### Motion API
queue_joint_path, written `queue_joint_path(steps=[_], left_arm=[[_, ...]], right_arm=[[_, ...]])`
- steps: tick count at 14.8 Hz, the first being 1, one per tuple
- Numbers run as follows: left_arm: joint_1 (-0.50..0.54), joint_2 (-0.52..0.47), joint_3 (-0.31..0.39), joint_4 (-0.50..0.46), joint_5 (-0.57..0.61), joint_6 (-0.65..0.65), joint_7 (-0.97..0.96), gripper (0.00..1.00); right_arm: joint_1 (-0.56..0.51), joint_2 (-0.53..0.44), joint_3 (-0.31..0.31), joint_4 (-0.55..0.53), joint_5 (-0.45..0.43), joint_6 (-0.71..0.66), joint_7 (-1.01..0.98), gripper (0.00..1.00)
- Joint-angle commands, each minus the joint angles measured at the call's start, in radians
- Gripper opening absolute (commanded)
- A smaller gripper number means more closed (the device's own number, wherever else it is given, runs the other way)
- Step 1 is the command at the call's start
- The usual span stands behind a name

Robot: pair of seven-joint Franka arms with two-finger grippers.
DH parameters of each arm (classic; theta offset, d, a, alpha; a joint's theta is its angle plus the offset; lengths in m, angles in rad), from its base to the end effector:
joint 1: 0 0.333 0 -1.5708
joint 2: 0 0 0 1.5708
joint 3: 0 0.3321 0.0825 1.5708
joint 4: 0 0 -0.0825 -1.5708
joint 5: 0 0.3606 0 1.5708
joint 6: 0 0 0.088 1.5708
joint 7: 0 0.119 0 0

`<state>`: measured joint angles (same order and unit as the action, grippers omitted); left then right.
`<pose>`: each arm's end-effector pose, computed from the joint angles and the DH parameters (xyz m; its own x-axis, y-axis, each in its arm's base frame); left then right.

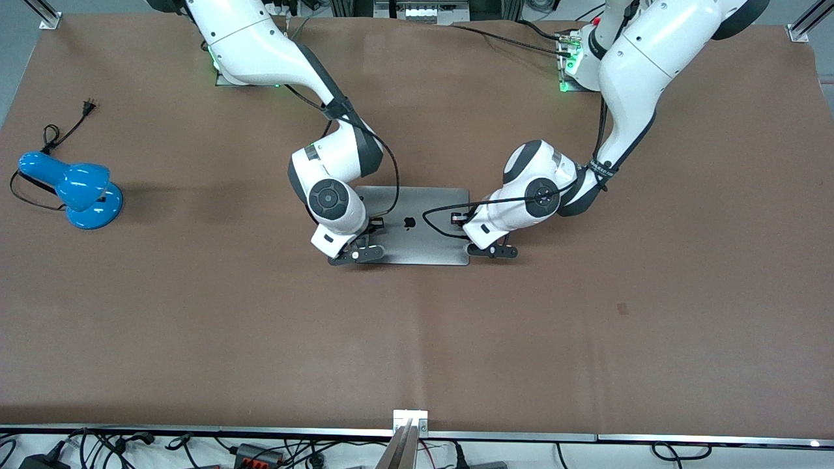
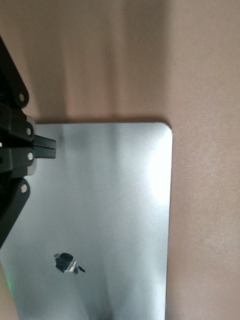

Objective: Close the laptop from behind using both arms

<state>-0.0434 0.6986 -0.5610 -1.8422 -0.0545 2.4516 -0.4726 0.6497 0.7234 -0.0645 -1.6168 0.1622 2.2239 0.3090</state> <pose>0.5418 -0.3393 0.2156 0.9815 -0.0108 -0.1909 0.0523 -0.9452 0.3223 0.5535 0.3814 0.2082 0.9739 0.1835 -0.1334 0.1804 -0.9830 -0.0350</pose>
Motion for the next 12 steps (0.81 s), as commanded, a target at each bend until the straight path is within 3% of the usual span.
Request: queue_joint_path(steps=[1,7,12], left_arm=[[0.023,-0.102,0.001,-0.009,0.03,-0.113,-0.021,0.0],[0.106,-0.258,-0.003,-0.008,0.03,-0.299,-0.011,0.03],[0.214,-0.491,-0.008,0.024,0.027,-0.576,0.012,0.07]], right_arm=[[0.008,0.021,-0.017,0.041,-0.018,-0.006,0.012,0.0],[0.021,-0.123,-0.115,0.04,-0.076,-0.147,0.004,0.0],[0.013,-0.235,-0.149,0.04,-0.109,-0.276,0.001,0.0]])
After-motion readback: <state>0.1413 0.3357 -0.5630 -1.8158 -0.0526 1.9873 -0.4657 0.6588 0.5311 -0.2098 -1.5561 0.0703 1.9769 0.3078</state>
